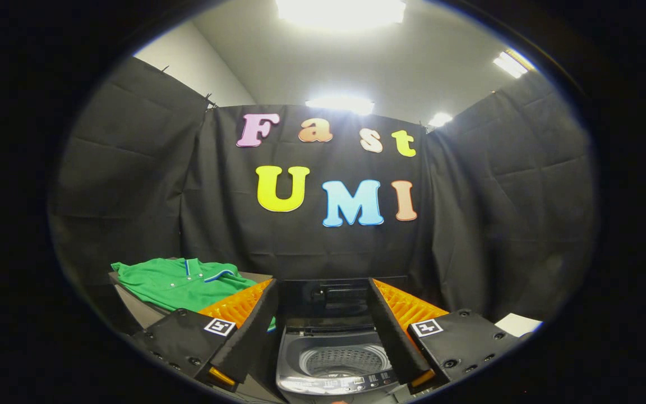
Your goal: Put the clothes into the washing machine and then close the washing machine lid.
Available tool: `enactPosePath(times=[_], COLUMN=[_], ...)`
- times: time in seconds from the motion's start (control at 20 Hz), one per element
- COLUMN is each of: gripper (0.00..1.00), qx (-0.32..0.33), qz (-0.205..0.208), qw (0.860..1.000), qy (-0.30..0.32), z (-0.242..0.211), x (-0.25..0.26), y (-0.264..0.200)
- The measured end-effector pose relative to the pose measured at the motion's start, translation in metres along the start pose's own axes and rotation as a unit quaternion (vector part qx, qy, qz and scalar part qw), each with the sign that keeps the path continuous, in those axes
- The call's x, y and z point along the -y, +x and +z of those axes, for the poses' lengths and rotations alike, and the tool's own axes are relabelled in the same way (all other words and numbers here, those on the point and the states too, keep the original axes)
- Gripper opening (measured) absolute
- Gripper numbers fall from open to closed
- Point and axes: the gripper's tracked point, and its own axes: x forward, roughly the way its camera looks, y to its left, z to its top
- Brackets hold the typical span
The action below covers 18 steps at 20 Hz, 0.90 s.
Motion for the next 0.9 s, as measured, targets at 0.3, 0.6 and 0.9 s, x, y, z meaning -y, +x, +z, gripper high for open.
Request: enactPosePath(times=[0.3,0.6,0.9], gripper=[0.98,0.98,0.98], qx=[-0.004,-0.006,-0.021], qz=[0.044,0.079,0.118], qw=[0.999,0.997,0.993], qy=[0.002,0.008,0.004], z=[0.004,0.01,0.01], x=[-0.041,-0.084,-0.131], y=[0.019,0.038,0.055])
